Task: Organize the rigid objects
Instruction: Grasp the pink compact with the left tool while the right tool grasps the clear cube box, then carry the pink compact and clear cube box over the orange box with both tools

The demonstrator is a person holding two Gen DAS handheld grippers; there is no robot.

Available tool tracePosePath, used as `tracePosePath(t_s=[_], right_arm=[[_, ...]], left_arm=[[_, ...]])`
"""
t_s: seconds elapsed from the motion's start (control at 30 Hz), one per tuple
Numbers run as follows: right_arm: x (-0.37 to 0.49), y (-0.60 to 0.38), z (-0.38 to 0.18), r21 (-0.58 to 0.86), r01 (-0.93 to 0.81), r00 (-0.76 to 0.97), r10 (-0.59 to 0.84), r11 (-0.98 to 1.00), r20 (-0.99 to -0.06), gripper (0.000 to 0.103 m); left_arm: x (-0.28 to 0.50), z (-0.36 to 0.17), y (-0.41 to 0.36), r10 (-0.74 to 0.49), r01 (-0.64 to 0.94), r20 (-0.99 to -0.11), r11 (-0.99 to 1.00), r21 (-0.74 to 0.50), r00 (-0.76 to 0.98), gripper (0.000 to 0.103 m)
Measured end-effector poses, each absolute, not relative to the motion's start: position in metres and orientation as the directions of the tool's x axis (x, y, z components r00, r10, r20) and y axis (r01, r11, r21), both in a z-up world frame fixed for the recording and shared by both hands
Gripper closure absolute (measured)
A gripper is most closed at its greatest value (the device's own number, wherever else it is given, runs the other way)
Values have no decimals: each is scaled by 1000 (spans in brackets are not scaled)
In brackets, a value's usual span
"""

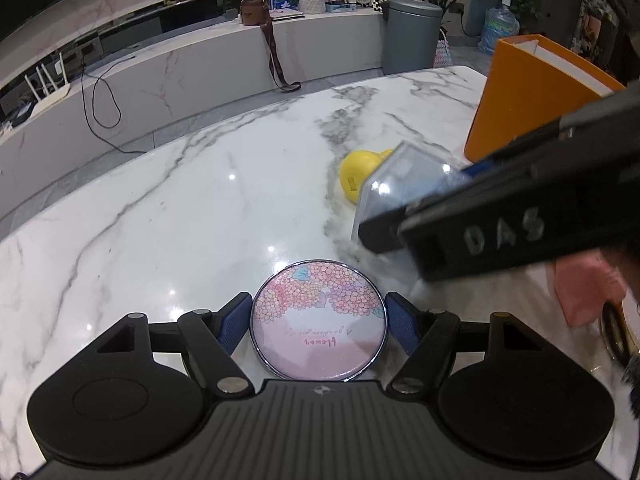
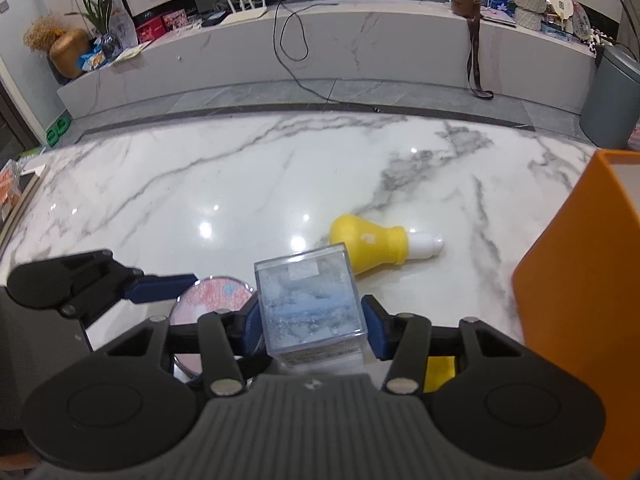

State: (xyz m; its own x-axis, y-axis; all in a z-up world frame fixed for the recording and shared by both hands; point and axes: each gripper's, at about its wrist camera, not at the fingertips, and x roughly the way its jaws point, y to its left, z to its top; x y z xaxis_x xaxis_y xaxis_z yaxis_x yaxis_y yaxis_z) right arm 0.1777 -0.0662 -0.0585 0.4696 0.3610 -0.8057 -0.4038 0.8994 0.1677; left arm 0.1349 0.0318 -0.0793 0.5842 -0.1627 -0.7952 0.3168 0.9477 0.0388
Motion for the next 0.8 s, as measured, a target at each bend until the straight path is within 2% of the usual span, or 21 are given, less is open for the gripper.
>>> tracePosePath(t_s=[0.8], right_arm=[[159,-117,0,209,-345,570,381,915,-728,52]], left_arm=[[122,-11,10,-180,306,-706,950,55,685,20]])
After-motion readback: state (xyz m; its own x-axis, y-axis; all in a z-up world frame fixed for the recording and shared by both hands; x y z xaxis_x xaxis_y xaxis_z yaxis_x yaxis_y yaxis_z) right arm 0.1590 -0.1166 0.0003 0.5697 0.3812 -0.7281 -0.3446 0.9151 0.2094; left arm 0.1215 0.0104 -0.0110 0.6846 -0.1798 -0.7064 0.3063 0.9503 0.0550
